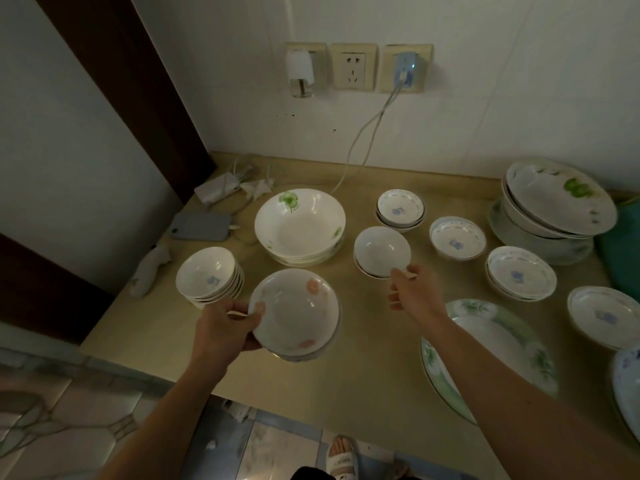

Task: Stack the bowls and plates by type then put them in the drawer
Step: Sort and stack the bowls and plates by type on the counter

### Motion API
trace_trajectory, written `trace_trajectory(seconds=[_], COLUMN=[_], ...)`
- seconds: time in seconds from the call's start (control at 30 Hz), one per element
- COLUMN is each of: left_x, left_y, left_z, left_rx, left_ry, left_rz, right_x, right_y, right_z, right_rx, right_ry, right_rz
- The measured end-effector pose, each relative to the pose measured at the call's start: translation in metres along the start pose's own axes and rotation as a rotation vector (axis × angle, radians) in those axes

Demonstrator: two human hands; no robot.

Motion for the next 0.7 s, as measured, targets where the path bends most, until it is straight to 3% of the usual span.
trace_trajectory(seconds=[0.47,0.7], left_x=[-0.005,-0.001], left_y=[0.007,0.013], left_z=[0.002,0.003], left_rx=[0.054,0.096], left_ry=[0.189,0.23], left_rz=[0.049,0.016], right_x=[-0.018,-0.019], right_y=[0.032,0.037], right_z=[0.018,0.022], right_rx=[0.022,0.053], right_ry=[0.233,0.196], right_rz=[0.182,0.209])
Point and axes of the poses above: each hand's wrist, its own y-axis towards the middle knuckle, its own z-axis out of the palm, x = y × z, the point moved 9 cm from there along y, towards the middle knuckle, and after that the axes turned 6 degrees about x, right-handed, at the moved point
